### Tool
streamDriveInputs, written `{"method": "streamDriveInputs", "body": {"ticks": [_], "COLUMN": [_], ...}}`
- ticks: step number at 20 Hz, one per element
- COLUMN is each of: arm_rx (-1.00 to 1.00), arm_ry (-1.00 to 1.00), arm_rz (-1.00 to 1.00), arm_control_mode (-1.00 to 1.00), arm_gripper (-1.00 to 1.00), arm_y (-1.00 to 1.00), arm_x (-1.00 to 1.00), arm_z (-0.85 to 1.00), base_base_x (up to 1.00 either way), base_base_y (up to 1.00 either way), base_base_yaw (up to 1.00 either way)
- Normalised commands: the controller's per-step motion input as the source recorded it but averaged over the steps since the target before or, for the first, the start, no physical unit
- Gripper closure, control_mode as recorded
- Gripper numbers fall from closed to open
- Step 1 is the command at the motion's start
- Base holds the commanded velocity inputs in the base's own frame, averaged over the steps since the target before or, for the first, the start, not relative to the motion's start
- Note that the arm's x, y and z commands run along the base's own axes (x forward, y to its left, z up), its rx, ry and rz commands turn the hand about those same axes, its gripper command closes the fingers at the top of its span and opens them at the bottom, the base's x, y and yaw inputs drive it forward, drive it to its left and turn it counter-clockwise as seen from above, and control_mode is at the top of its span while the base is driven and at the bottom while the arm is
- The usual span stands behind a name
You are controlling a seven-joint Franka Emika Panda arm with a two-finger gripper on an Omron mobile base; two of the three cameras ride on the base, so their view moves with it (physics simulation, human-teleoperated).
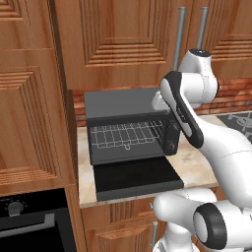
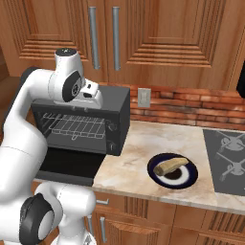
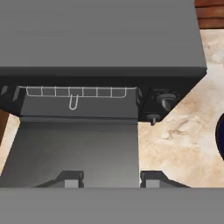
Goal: Pull the toaster oven rack outwards. Pick up the baguette from the plate and place it on the toaster oven rack. Close the toaster oven door fully and set the temperature to the lowest setting.
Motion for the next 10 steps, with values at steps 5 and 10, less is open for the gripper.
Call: {"method": "streamDriveInputs", "body": {"ticks": [5,10], "arm_rx": [0.0,0.0], "arm_ry": [0.0,0.01], "arm_rz": [0.0,0.0], "arm_control_mode": [-1.0,-1.0], "arm_gripper": [-1.0,-1.0], "arm_y": [0.0,0.0], "arm_x": [-0.02,-0.02], "arm_z": [-0.03,-0.13], "base_base_x": [0.0,0.0], "base_base_y": [0.0,0.0], "base_base_yaw": [0.0,0.0]}}
